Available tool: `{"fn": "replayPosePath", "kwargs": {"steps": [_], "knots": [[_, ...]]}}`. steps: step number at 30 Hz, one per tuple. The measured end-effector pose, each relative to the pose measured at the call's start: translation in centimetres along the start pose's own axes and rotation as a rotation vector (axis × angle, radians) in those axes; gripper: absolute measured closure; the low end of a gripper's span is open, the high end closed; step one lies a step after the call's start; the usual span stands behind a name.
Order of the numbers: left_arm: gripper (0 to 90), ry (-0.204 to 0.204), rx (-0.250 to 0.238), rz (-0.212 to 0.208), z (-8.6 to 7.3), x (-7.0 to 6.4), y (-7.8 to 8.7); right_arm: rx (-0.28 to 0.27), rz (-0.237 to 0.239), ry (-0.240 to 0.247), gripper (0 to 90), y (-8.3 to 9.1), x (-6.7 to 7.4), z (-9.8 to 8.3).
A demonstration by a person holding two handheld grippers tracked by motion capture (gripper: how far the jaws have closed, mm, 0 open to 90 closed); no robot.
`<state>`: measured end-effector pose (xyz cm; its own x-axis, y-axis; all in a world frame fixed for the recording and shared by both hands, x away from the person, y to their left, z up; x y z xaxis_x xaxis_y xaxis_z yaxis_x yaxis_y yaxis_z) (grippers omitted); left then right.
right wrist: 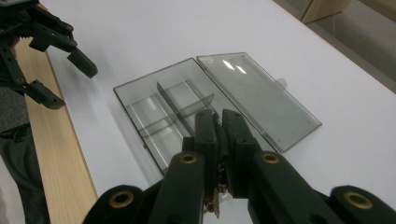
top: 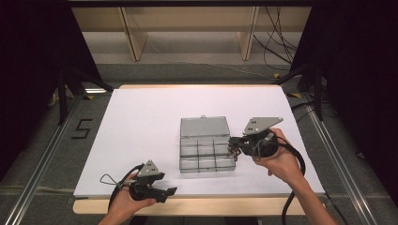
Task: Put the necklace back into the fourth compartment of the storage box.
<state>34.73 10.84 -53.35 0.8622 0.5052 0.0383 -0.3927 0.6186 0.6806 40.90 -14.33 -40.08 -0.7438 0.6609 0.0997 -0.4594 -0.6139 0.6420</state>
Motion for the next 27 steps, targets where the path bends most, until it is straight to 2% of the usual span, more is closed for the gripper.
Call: {"fn": "replayPosePath", "kwargs": {"steps": [1, 2, 3, 11, 14, 15, 17, 20, 21, 22, 26, 27], "knots": [[26.6, 0.026, -0.011, 0.005, 0.1, -0.1, -0.1, 0.0, 0.015, 0.012, 86.2, -0.3, 0.2, 0.2], [26.6, 0.026, -0.012, 0.003, 0.1, -0.1, -0.1, -0.005, 0.02, 0.027, 86.2, -0.6, 0.4, 0.5], [26.6, 0.006, -0.01, 0.006, 0.1, 0.0, 0.0, 0.006, 0.018, 0.01, 86.2, -0.8, 0.6, 0.5], [26.6, 0.008, -0.01, 0.016, 0.0, 0.2, 0.0, 0.015, 0.06, 0.059, 86.2, -2.9, 2.1, 1.8], [26.6, 0.012, -0.012, 0.015, 0.1, 0.2, 0.0, 0.028, 0.069, 0.05, 86.2, -3.4, 2.7, 1.9], [26.6, 0.001, -0.006, 0.008, 0.0, 0.2, 0.1, 0.03, 0.069, 0.046, 86.2, -3.7, 2.9, 2.0], [26.6, 0.008, -0.01, 0.016, 0.0, 0.2, 0.0, 0.037, 0.08, 0.065, 86.2, -4.2, 3.1, 2.1], [26.6, 0.003, -0.008, 0.013, 0.0, 0.2, 0.0, 0.049, 0.079, 0.05, 86.3, -4.9, 3.4, 2.0], [26.6, 0.003, -0.007, 0.014, 0.0, 0.2, 0.0, 0.047, 0.088, 0.064, 86.3, -5.2, 3.5, 2.1], [26.6, 0.003, -0.008, 0.014, 0.0, 0.2, 0.0, 0.042, 0.086, 0.05, 86.3, -5.5, 3.7, 2.0], [26.6, 0.004, -0.008, 0.014, 0.0, 0.2, 0.0, 0.058, 0.102, 0.08, 86.2, -6.5, 4.1, 2.1], [26.6, 0.009, -0.012, 0.013, 0.0, 0.2, 0.0, 0.074, 0.103, 0.068, 86.2, -6.6, 4.2, 2.0]]}}
Point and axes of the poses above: each handheld gripper's, and its own axes: y roughly backward along the jaws, z roughly out of its top, x roughly to its left, the point moved 8 cm from there along -y, roughly forward along the jaws, and after that the axes turned 15 degrees about -y, right-handed, at the moved point
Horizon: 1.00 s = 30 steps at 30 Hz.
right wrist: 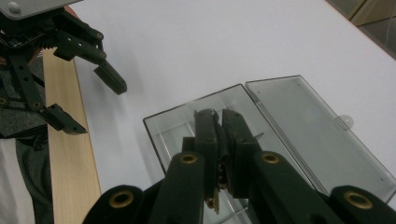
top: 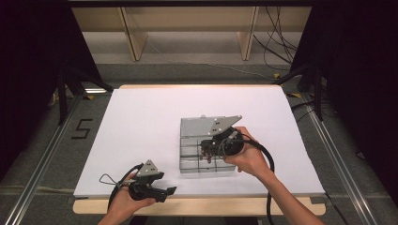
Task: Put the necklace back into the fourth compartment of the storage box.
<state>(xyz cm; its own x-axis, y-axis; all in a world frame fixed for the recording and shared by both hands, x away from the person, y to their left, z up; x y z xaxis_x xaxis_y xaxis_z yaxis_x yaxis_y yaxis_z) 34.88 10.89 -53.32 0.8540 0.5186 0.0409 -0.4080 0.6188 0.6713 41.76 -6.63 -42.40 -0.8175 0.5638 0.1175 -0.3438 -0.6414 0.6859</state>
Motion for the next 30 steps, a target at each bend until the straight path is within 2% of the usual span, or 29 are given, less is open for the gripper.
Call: {"fn": "replayPosePath", "kwargs": {"steps": [2, 3, 5, 12, 13, 14, 15, 19, 20, 21, 28, 29, 30], "knots": [[26.6, 0.006, -0.005, -0.002, 0.0, 0.0, 0.0, -0.003, 0.007, 0.012, 86.3, -0.6, 0.2, 0.2], [26.6, 0.006, -0.006, -0.001, 0.0, 0.0, 0.0, 0.002, 0.01, -0.001, 86.2, -0.8, 0.4, 0.2], [26.6, -0.004, 0.004, -0.001, 0.0, 0.1, 0.1, 0.01, 0.018, 0.023, 86.2, -1.3, 0.5, 0.3], [26.6, -0.005, 0.004, -0.001, -0.1, 0.1, 0.1, 0.025, 0.042, 0.008, 86.3, -2.8, 1.2, 0.6], [26.6, 0.012, 0.003, -0.002, -0.1, 0.0, 0.1, 0.031, 0.039, 0.004, 86.2, -3.0, 1.3, 0.5], [26.6, 0.013, 0.002, -0.002, -0.1, 0.0, 0.0, 0.029, 0.046, 0.016, 86.3, -3.3, 1.3, 0.6], [26.6, -0.006, 0.004, -0.001, -0.1, 0.1, 0.1, 0.034, 0.051, 0.018, 86.2, -3.5, 1.4, 0.6], [26.6, -0.006, 0.003, -0.001, 0.0, 0.1, 0.1, 0.044, 0.057, 0.015, 86.3, -4.4, 1.7, 0.6], [26.6, -0.006, 0.003, -0.001, -0.1, 0.1, 0.1, 0.042, 0.057, 0.018, 86.3, -4.6, 1.7, 0.6], [26.6, 0.015, 0.0, -0.003, -0.1, 0.0, 0.1, 0.051, 0.059, 0.018, 86.2, -4.7, 1.7, 0.5], [26.6, 0.013, 0.002, -0.004, -0.1, 0.0, 0.1, 0.058, 0.068, 0.007, 86.2, -5.8, 1.7, 0.3], [26.6, 0.014, 0.001, -0.004, -0.1, 0.0, 0.1, 0.062, 0.064, -0.006, 86.3, -5.9, 1.8, 0.2], [26.6, 0.014, 0.002, -0.004, -0.1, 0.0, 0.0, 0.064, 0.067, 0.009, 86.2, -6.0, 1.6, 0.3]]}}
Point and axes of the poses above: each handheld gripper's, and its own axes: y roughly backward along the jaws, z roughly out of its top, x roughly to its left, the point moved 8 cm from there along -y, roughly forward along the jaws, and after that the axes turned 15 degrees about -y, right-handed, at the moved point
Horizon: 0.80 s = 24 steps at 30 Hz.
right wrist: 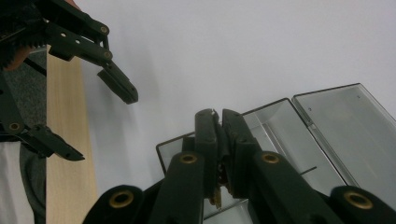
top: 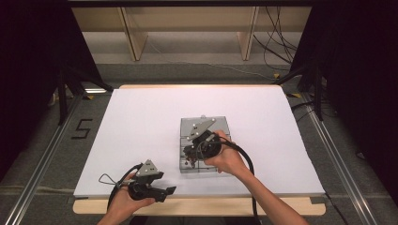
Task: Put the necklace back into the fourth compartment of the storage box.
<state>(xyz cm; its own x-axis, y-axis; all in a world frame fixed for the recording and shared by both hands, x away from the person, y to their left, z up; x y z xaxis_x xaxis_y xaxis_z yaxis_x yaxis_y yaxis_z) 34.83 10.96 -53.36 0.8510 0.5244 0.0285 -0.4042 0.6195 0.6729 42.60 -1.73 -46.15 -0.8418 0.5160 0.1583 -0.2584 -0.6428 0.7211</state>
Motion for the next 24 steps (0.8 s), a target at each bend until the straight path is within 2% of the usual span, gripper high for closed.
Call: {"fn": "replayPosePath", "kwargs": {"steps": [2, 4, 5, 7, 8, 9, 10, 12, 15, 16, 19, 22, 24], "knots": [[26.6, 0.001, -0.001, -0.002, 0.0, 0.0, -0.1, 0.002, 0.0, -0.018, 86.3, -0.3, 0.0, -0.1], [26.6, 0.001, -0.002, -0.002, 0.0, 0.0, -0.1, 0.01, 0.004, -0.01, 86.2, -0.5, -0.2, -0.3], [26.6, 0.0, -0.001, -0.001, 0.0, 0.0, 0.0, 0.009, 0.001, -0.025, 86.2, -0.7, -0.2, -0.4], [26.6, 0.0, -0.001, 0.0, 0.0, 0.0, 0.0, 0.012, 0.004, -0.012, 86.2, -0.9, -0.3, -0.5], [26.6, 0.001, -0.002, 0.0, 0.0, 0.0, 0.0, 0.012, 0.003, -0.032, 86.2, -1.0, -0.2, -0.6], [26.6, 0.0, -0.001, 0.0, 0.0, 0.0, 0.0, 0.018, 0.004, -0.013, 86.2, -1.0, -0.2, -0.6], [26.6, 0.001, -0.002, 0.001, 0.0, 0.0, 0.0, 0.017, -0.001, -0.023, 86.2, -1.1, -0.2, -0.6], [26.6, 0.0, -0.001, 0.001, 0.0, 0.0, 0.0, 0.012, 0.002, -0.011, 86.2, -1.2, -0.2, -0.5], [26.6, -0.02, 0.001, 0.004, 0.0, 0.1, 0.1, 0.021, -0.003, -0.006, 86.2, -1.2, -0.2, -0.6], [26.6, -0.021, 0.0, 0.004, 0.0, 0.1, 0.1, 0.024, -0.004, -0.018, 86.2, -1.3, -0.1, -0.7], [26.6, -0.013, -0.009, 0.007, 0.1, 0.0, 0.0, 0.021, 0.006, -0.003, 86.2, -1.6, -0.3, -1.0], [26.6, -0.023, 0.001, 0.005, 0.0, 0.1, 0.1, 0.02, 0.009, -0.027, 86.2, -1.9, -0.3, -1.5], [26.6, -0.021, 0.001, 0.006, 0.0, 0.1, 0.0, 0.023, 0.011, -0.015, 86.2, -2.1, -0.4, -1.7]]}}
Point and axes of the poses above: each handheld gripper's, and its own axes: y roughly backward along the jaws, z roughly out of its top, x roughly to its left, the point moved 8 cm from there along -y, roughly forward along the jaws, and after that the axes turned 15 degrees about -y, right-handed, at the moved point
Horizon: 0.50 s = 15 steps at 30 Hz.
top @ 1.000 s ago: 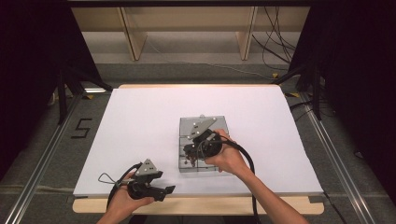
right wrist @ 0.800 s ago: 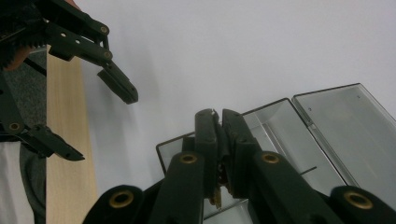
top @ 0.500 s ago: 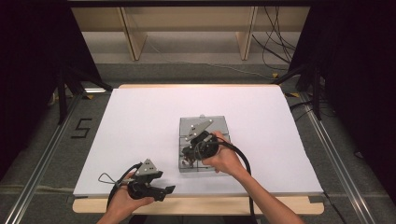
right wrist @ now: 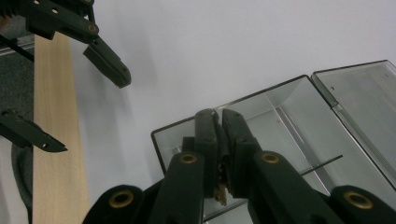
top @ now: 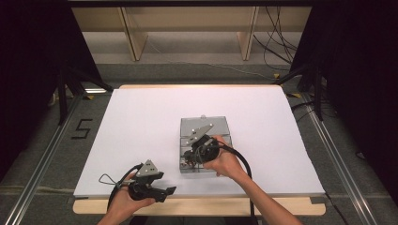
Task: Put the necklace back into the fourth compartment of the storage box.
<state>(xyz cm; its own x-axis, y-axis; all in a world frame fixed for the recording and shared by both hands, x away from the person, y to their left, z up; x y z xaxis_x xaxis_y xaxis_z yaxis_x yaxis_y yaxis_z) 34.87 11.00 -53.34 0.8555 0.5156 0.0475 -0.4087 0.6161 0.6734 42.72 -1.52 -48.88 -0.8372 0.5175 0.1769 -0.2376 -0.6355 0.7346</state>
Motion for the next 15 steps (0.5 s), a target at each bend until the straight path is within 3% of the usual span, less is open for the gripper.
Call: {"fn": "replayPosePath", "kwargs": {"steps": [4, 7, 10, 15], "knots": [[26.6, 0.01, -0.012, 0.0, 0.09, -0.1, -0.09, -0.005, 0.01, -0.023, 86.2, -0.32, 0.13, -0.32], [26.6, -0.005, 0.0, 0.001, 0.03, -0.06, 0.02, 0.015, 0.016, -0.029, 86.2, -0.6, 0.19, -0.69], [26.6, 0.008, -0.019, 0.003, 0.22, -0.17, 0.0, 0.01, 0.014, -0.013, 86.2, -0.95, 0.07, -0.74], [26.6, -0.002, -0.008, 0.009, 0.08, -0.02, 0.12, 0.017, 0.018, -0.018, 86.1, -1.08, 0.0, -0.81]]}}
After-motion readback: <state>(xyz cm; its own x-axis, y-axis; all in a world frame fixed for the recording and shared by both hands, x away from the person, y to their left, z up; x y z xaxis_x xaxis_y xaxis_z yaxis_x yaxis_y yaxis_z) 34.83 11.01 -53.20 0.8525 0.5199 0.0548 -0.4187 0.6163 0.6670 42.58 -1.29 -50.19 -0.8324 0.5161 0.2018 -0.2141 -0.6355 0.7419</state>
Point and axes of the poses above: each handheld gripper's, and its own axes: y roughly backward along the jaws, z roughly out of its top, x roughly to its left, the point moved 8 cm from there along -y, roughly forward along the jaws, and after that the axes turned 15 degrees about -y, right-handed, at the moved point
